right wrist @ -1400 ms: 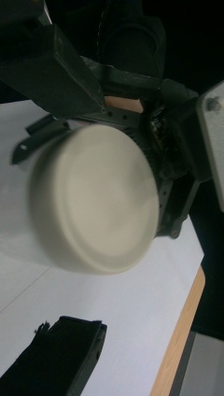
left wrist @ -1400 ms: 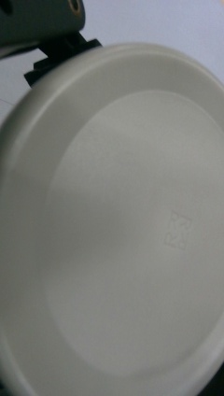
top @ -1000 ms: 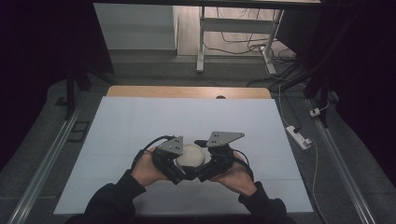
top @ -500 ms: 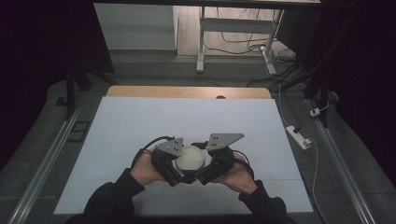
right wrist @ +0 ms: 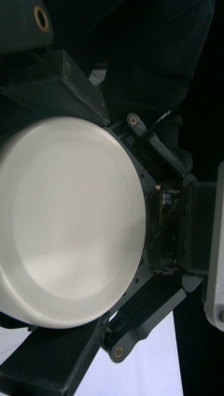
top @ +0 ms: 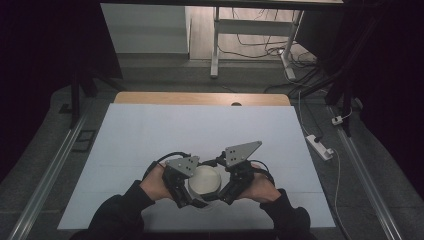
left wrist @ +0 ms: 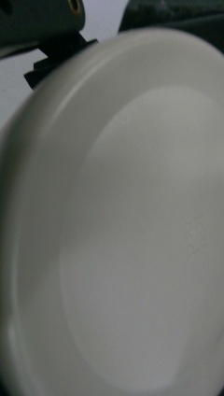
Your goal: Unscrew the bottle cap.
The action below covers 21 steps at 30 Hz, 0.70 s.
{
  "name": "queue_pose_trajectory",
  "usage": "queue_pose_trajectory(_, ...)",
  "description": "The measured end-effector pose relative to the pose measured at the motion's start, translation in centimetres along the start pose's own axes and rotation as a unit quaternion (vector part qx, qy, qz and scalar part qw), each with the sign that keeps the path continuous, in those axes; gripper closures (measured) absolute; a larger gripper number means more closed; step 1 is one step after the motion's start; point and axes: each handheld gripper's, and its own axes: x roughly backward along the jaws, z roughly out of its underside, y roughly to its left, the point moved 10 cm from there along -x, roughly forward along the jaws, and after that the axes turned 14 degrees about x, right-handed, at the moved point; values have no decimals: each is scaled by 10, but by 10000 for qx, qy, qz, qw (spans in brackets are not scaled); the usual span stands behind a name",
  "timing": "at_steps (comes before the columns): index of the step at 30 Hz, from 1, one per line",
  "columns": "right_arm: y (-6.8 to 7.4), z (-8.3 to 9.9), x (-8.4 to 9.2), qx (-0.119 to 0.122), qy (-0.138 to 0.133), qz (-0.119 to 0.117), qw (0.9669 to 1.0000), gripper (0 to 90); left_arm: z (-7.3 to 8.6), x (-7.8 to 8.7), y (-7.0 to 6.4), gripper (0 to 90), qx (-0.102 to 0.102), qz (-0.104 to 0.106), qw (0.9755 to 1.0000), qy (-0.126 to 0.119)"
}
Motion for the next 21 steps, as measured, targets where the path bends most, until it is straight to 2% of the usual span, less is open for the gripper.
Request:
queue_pose_trajectory(2,-3,1,0,-51,-19,126,9999,60,-1,1,3,67,53,-98,9999,-49)
queue_pose_trajectory(3,-5,1,0,-51,-3,230,9997,15,-1,3,6,67,101,-184,9997,-83)
queue_pose_trajectory(4,-11,0,3,-39,40,513,9987,0,-2,5,11,67,208,-314,9992,-162)
queue_pose_trajectory(6,-17,-3,7,-126,7,729,9973,0,-2,8,16,67,327,-471,9981,-226)
queue_pose_trajectory(11,-28,-5,15,-344,143,1390,9896,0,-4,12,29,67,644,-971,9925,-363)
queue_pose_trajectory(12,-30,-4,15,-393,189,1529,9873,0,-4,12,29,67,644,-971,9925,-363)
queue_pose_trajectory(13,-33,-2,14,-424,300,1715,9838,0,-4,13,34,67,743,-1151,9898,-383)
queue_pose_trajectory(14,-34,-2,13,-418,363,1802,9821,0,-4,13,34,67,743,-1151,9898,-383)
queue_pose_trajectory(15,-35,-1,12,-421,424,1901,9799,0,-5,13,36,67,843,-1283,9873,-408)
queue_pose_trajectory(16,-36,0,10,-428,452,1989,9780,0,-5,13,36,67,843,-1283,9873,-408)
queue_pose_trajectory(17,-36,0,9,-424,468,2058,9766,6,-6,13,37,67,890,-1388,9855,-401)
queue_pose_trajectory(18,-37,1,8,-414,494,2121,9751,11,-6,13,38,67,909,-1421,9849,-395)
queue_pose_trajectory(20,-38,0,7,-420,457,2202,9735,30,-6,13,38,67,900,-1447,9847,-373)
queue_pose_trajectory(21,-38,0,6,-440,431,2179,9740,38,-7,12,37,67,916,-1483,9839,-386)
